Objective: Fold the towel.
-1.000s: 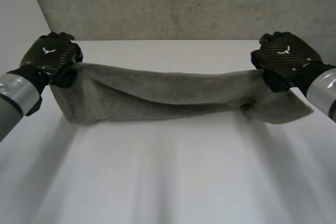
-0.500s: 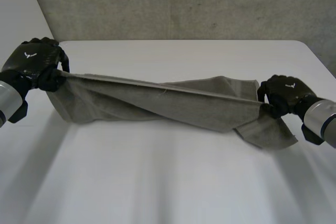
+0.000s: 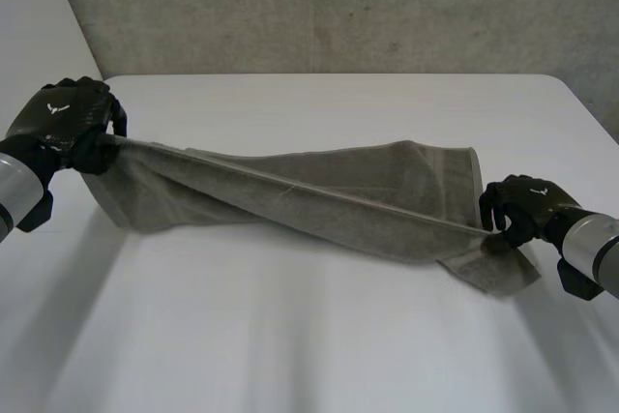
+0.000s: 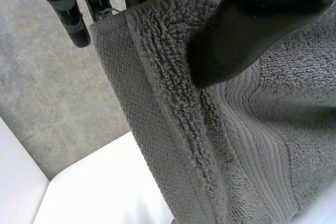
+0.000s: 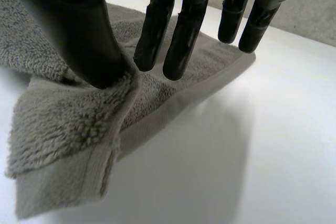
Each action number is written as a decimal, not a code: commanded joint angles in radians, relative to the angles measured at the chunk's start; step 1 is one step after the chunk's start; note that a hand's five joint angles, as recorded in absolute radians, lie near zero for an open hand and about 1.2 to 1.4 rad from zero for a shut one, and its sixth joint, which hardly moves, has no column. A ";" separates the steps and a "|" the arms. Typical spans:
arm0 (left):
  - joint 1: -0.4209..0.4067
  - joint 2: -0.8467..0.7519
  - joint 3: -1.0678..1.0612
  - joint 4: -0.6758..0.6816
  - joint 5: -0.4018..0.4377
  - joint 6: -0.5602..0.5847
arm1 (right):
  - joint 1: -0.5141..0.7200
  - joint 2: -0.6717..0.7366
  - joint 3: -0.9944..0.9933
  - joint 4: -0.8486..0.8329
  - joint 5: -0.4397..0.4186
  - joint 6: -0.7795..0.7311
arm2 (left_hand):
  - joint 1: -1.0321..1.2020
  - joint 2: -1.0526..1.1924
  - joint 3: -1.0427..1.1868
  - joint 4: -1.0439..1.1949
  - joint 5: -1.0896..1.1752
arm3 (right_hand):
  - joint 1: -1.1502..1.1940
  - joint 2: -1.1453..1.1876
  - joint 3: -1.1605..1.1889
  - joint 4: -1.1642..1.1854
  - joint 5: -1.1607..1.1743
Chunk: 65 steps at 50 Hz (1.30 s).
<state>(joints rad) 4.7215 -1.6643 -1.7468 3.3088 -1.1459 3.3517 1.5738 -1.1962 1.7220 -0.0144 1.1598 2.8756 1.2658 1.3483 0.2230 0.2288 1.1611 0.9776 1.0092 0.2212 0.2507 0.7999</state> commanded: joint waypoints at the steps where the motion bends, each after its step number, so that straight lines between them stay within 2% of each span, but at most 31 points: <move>1: 0.003 0.000 0.000 0.000 0.000 0.000 | -0.031 -0.002 0.025 0.007 0.000 -0.009 | 0.130 0.048 -0.048 -0.054 0.061 | -0.032 -0.064 -0.047 -0.076 -0.029; 11: 0.009 -0.003 0.001 0.002 0.000 0.000 | -0.032 0.003 0.060 0.007 -0.003 -0.007 | 0.130 0.048 -0.048 -0.054 0.061 | -0.012 -0.044 -0.047 -0.076 -0.009; 13: 0.012 -0.003 0.000 0.002 0.000 0.000 | -0.034 0.003 0.067 0.007 -0.011 -0.004 | 0.130 0.048 -0.048 -0.054 0.061 | 0.056 0.024 -0.047 -0.076 0.059; 14: 0.017 -0.005 0.000 0.000 0.000 0.000 | -0.035 0.003 0.073 0.007 -0.015 0.001 | 0.130 0.048 -0.048 -0.054 0.061 | 0.192 0.161 -0.047 -0.076 0.195; 15: 0.017 -0.005 0.000 0.000 0.000 0.000 | -0.035 0.003 0.073 0.007 -0.015 0.001 | 0.130 0.048 -0.048 -0.054 0.061 | 0.194 0.162 -0.047 -0.076 0.197; 16: 0.022 -0.003 -0.002 0.000 0.000 -0.001 | -0.037 0.000 0.077 0.010 -0.028 0.001 | 0.130 0.048 -0.048 -0.054 0.061 | 0.416 0.385 -0.047 -0.076 0.420; 21: 0.022 0.000 -0.003 -0.005 0.002 -0.014 | -0.072 -0.048 0.070 0.059 -0.104 -0.012 | 0.130 0.048 -0.048 -0.054 0.061 | 0.419 0.387 -0.047 -0.076 0.422; 23: 0.022 0.006 -0.005 -0.009 0.002 -0.025 | -0.121 -0.126 0.044 0.111 -0.175 -0.019 | 0.130 0.048 -0.048 -0.054 0.061 | 0.419 0.387 -0.047 -0.076 0.422; 28: 0.031 0.032 -0.010 -0.038 0.012 -0.072 | -0.190 -0.229 -0.015 0.180 -0.253 -0.022 | 0.130 0.048 -0.048 -0.054 0.061 | 0.419 0.387 -0.047 -0.076 0.422; 36: 0.032 0.122 -0.023 -0.101 0.057 -0.103 | -0.201 -0.362 -0.071 0.235 -0.275 -0.085 | 0.130 0.048 -0.048 -0.054 0.061 | 0.419 0.387 -0.047 -0.076 0.422; 45: 0.031 0.196 -0.026 -0.169 0.058 -0.101 | -0.198 -0.467 -0.165 0.278 -0.272 -0.180 | 0.130 0.048 -0.048 -0.054 0.061 | 0.419 0.387 -0.047 -0.076 0.422; 54: 0.037 0.195 -0.020 -0.169 0.058 -0.098 | -0.186 -0.431 -0.193 0.267 -0.270 -0.200 | 0.130 0.048 -0.048 -0.054 0.061 | 0.419 0.387 -0.047 -0.076 0.422; 62: 0.032 0.068 0.013 -0.160 0.057 -0.092 | -0.116 -0.258 -0.228 0.267 -0.235 -0.305 | 0.130 0.048 -0.048 -0.054 0.061 | 0.419 0.387 -0.047 -0.076 0.422; 65: 0.020 -0.001 0.058 -0.169 0.049 -0.092 | -0.070 -0.186 -0.251 0.274 -0.187 -0.345 | 0.130 0.048 -0.048 -0.054 0.061 | 0.419 0.387 -0.047 -0.076 0.422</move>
<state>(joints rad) 4.7549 -1.5496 -1.7465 3.1459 -1.0888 3.2578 1.4374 -1.4987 1.5041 0.2533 0.9175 2.5968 1.2658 1.3484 0.2230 0.2288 1.1611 1.3241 1.3431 0.2212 0.2507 1.1552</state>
